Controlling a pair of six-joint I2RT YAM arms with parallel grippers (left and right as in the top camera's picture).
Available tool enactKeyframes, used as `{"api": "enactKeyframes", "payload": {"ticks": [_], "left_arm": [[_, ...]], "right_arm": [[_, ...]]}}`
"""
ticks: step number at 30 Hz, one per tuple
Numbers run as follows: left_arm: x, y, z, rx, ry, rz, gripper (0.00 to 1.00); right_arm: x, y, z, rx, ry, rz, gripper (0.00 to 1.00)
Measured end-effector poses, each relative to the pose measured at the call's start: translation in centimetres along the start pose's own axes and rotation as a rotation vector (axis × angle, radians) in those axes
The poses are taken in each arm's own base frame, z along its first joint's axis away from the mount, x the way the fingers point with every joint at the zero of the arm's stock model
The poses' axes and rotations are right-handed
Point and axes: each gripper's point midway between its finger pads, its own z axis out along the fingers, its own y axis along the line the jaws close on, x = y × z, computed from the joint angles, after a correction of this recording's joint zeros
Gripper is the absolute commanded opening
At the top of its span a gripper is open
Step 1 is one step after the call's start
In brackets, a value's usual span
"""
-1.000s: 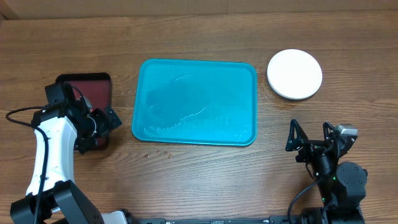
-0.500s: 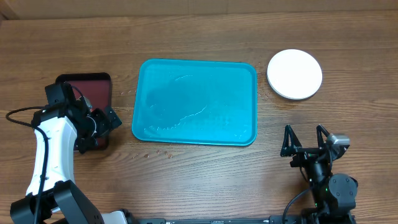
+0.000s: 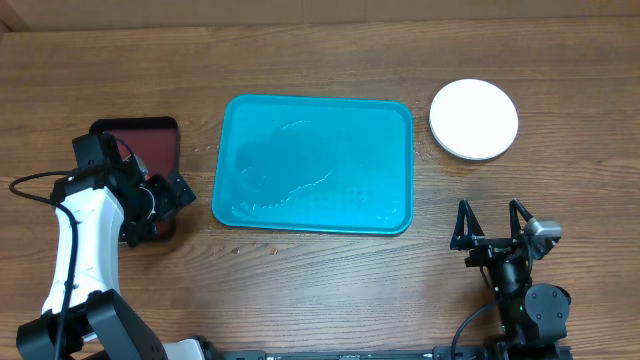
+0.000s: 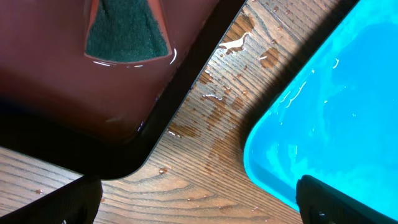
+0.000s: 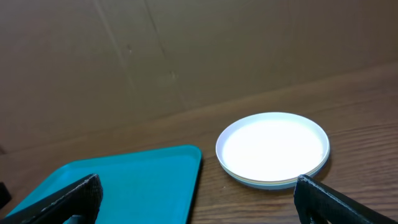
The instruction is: Clean dirty plates on tray and stack at the side
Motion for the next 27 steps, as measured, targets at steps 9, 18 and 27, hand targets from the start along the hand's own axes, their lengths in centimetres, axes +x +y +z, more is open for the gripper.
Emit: {"api": "enactKeyframes", "payload": {"ticks": [9,18,27], "left_arm": [[0.01,0.00,0.00,0.000,0.000,0.000,1.00],[0.00,0.01,0.00,0.000,0.000,0.000,1.00],[0.00,0.00,0.00,0.000,0.000,0.000,1.00]], "right_arm": [[0.06,-0.61,0.07,0.032,-0.012,-0.002,1.00],[0.25,-0.44,0.07,0.021,-0.001,-0.120,1.00],[0.29,-0.45,0.07,0.021,0.000,-0.139,1.00]]}}
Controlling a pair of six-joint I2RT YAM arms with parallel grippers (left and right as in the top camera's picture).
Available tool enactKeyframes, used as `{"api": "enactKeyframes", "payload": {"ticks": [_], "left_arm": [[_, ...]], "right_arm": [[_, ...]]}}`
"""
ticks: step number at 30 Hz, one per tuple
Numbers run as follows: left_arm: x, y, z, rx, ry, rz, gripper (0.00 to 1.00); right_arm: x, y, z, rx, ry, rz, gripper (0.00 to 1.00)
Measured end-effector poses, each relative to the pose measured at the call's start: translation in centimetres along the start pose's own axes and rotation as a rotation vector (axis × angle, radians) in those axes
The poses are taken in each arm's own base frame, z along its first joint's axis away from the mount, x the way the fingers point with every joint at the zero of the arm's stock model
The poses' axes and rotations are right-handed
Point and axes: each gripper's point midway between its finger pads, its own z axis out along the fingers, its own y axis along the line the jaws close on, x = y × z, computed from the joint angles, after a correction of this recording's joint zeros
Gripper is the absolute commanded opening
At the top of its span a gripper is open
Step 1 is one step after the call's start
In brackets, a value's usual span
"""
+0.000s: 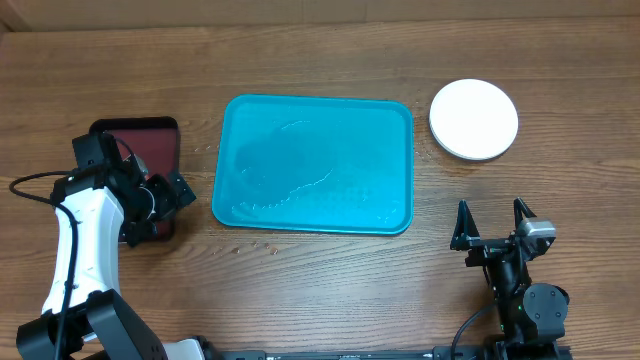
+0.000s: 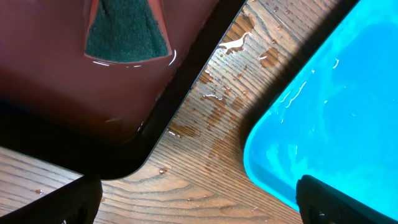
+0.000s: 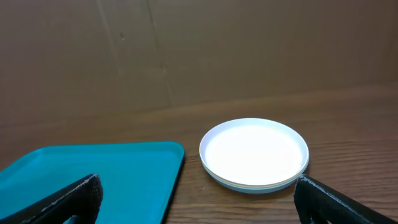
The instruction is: Clean dirty plates on tray and stack at the side
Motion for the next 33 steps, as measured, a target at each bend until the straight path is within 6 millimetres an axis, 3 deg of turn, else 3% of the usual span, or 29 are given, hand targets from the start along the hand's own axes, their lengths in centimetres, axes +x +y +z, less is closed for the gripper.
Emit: {"api": "enactKeyframes", "payload": {"ticks": [33], "left_arm": [[0.50,0.14,-0.01,-0.006,0.020,-0.004,1.00]], "right_arm": [[0.03,0.01,0.00,-0.001,0.001,-0.004,1.00]]}}
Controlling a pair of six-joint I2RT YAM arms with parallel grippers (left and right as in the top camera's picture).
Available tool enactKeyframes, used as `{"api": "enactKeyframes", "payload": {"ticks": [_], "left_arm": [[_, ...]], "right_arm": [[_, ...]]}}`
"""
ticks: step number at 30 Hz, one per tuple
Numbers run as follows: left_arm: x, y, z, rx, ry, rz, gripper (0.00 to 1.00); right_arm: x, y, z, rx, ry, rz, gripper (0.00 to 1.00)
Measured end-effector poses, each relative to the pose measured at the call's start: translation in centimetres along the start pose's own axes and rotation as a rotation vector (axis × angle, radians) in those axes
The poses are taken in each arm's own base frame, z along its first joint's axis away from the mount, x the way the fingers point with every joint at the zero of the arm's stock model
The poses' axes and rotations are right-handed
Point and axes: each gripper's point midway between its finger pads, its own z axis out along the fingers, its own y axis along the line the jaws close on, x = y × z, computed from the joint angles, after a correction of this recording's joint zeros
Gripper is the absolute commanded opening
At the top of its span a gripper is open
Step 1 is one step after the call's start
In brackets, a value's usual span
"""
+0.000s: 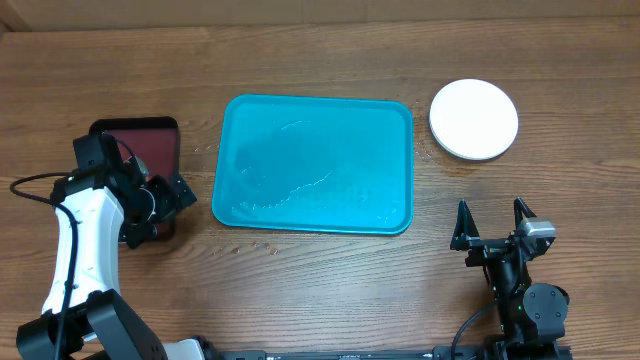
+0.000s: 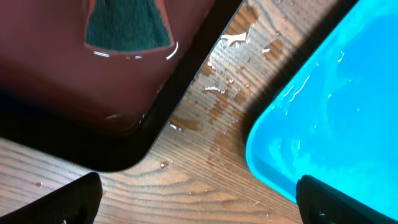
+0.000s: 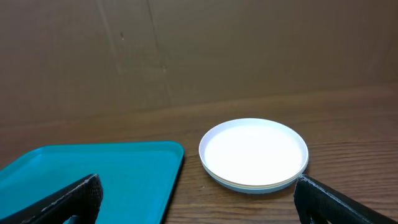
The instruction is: Clean dirty plates on tray and stack at the side
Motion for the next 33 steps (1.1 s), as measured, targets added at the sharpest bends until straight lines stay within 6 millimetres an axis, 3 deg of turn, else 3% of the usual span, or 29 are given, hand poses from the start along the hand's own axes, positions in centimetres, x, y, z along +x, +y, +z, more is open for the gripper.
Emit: {"api": "enactKeyframes", "payload": {"ticks": [9,12,16,19,24,33], "left_arm": [[0.0,-0.4,-0.3,0.010,-0.029,0.016,1.00],[-0.5,-1.7,-1.9,0.059,-0.170,0.083,1.00],[-0.7,-4.4,-5.9,0.165,-0.456,0.236,1.00],[1.0,-5.4,-8.5,0.225,-0.629,0.353,1.00],[3.9,-5.3,-10.1,0.277,-0.773,0.453,1.00],[5.3,-5.6,-12.4,0.358,-1.052,0.531,1.00]], "right_arm": [[0.0,0.0,0.0,0.000,0.000,-0.001,1.00],[0.0,0.0,0.0,0.000,0.000,0.000,1.00],[0.0,0.0,0.0,-0.001,0.000,0.000,1.00],[0.0,0.1,0.0,-0.004,-0.001,0.000,1.00],[0.0,0.1,0.0,-0.004,0.001,-0.001,1.00],[0.0,0.1,0.0,-0.004,0.000,0.000,1.00]]}}
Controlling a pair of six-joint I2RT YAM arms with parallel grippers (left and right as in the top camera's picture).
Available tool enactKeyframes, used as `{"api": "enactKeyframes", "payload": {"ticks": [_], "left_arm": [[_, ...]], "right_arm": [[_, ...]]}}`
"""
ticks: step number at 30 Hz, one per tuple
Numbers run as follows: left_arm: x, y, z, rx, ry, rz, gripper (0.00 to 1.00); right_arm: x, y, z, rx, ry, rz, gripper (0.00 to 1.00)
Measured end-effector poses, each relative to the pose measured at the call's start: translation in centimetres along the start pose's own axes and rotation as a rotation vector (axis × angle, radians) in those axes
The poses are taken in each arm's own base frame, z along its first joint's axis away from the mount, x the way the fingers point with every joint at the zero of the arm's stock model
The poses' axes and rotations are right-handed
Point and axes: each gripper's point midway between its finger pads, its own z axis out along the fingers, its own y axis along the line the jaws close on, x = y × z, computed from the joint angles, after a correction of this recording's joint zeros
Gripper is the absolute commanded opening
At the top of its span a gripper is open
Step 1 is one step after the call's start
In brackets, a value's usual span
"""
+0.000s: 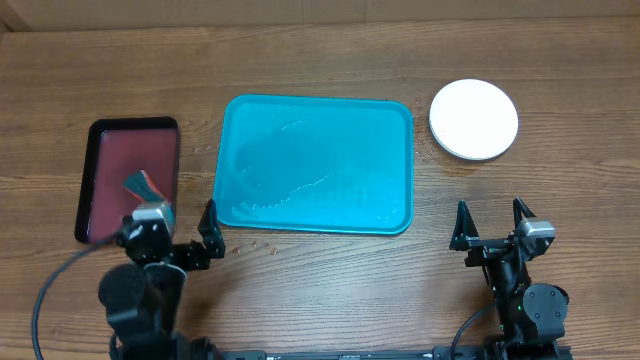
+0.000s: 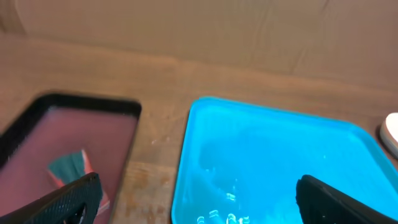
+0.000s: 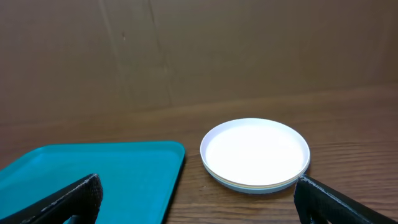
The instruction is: Clean dirty plates on tray and stack at the side
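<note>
The teal tray [image 1: 312,165] lies wet and bare in the middle of the table, with no plates on it. A stack of white plates [image 1: 474,119] sits on the wood to its right, also seen in the right wrist view as the plates [image 3: 255,152]. A green sponge [image 1: 140,185] lies in the dark red basin [image 1: 100,160] on the left. My left gripper [image 1: 170,232] stands open and holds nothing at the front left, facing the tray [image 2: 273,162] and the basin [image 2: 93,134]. My right gripper [image 1: 490,222] stands open and holds nothing at the front right.
Water streaks and droplets show on the tray surface [image 1: 290,190]. A brown cardboard wall [image 3: 199,50] closes off the back of the table. Both arm bases sit at the front edge.
My left arm has left its place beside the red basin and now stands folded at the front left, its camera level over the table. The right arm, plates and tray are unchanged.
My left gripper hung open low over the wet wood between basin and tray, the sponge lying in the basin. The right wrist turned slightly and then stayed still. The left gripper shifted a little, and now it is back at the front edge.
</note>
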Motion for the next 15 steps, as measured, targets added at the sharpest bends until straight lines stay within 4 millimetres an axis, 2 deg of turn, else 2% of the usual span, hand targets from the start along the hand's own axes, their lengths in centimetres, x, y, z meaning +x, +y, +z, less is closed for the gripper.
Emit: {"api": "enactKeyframes", "payload": {"ticks": [5,9,15], "left_arm": [[0.4,-1.1,0.2,0.061,-0.132,0.046,0.99],[0.0,-2.0,0.2,0.103,-0.252,0.075,0.99],[0.9,-1.0,0.6,0.063,-0.301,0.020,1.00]], "right_arm": [[0.0,0.0,0.0,0.000,0.000,0.000,1.00],[0.0,0.0,0.0,0.001,0.000,0.000,1.00],[0.0,0.0,0.0,0.000,0.000,-0.001,1.00]]}}
